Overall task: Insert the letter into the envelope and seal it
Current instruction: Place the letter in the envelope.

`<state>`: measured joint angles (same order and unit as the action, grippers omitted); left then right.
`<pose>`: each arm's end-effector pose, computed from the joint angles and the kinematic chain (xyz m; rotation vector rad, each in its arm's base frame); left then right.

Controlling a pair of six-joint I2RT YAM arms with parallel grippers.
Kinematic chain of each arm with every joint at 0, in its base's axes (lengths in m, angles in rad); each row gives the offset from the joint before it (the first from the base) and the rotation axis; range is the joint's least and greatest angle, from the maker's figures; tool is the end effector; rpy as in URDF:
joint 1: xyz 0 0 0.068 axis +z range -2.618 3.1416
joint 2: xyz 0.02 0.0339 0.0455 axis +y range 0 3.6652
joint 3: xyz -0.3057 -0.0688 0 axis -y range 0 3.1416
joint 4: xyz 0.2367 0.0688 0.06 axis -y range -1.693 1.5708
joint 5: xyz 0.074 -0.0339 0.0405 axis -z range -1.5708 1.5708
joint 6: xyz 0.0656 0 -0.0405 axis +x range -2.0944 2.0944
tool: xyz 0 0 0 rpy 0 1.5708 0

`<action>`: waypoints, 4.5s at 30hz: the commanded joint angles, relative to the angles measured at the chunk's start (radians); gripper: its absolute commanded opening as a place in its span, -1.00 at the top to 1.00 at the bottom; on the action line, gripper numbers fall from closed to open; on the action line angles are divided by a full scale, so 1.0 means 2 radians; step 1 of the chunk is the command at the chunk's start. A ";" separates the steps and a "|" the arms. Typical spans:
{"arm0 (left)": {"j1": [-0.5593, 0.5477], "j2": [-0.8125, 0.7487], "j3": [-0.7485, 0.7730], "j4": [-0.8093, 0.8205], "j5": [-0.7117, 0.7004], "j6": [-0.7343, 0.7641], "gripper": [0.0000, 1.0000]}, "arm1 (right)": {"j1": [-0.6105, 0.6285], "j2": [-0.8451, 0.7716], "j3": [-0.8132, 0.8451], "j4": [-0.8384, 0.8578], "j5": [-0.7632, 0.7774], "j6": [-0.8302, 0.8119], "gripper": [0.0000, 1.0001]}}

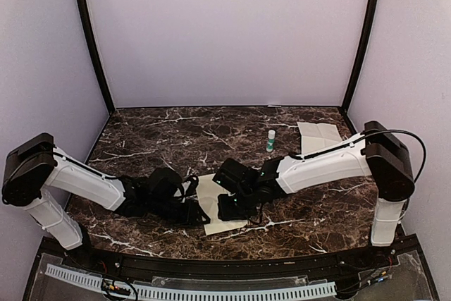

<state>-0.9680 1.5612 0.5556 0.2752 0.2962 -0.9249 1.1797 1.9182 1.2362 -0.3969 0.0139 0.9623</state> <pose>0.1523 -0.2550 0.1602 0.2319 2.6245 -1.1823 0.1577 0.3802 0.1753 -0.3021 2.8138 0.6141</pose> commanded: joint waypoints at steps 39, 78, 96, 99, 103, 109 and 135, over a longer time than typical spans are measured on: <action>-0.004 0.000 -0.007 -0.013 -0.012 0.000 0.32 | -0.027 0.004 -0.012 -0.005 0.022 -0.033 0.21; -0.004 0.024 0.004 -0.005 0.003 0.001 0.46 | -0.006 0.019 0.027 0.012 -0.028 -0.039 0.36; 0.013 -0.065 0.006 -0.085 -0.068 0.034 -0.03 | -0.038 -0.040 0.008 -0.020 0.026 -0.048 0.07; 0.028 -0.053 0.009 -0.066 -0.053 0.036 -0.02 | -0.044 -0.031 0.015 -0.014 0.020 -0.055 0.07; 0.043 -0.027 0.028 -0.052 -0.036 0.047 0.03 | -0.051 -0.012 0.028 -0.011 0.016 -0.063 0.07; 0.053 0.007 0.050 -0.044 -0.019 0.057 0.09 | -0.062 0.014 0.042 -0.008 0.007 -0.075 0.08; 0.054 0.051 0.061 -0.024 0.004 0.051 0.34 | -0.068 0.057 0.070 0.003 -0.041 -0.102 0.33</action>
<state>-0.8608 1.6451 0.6632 0.2340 0.2897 -0.8234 1.0443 2.0182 1.3575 -0.4213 -0.0319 0.7692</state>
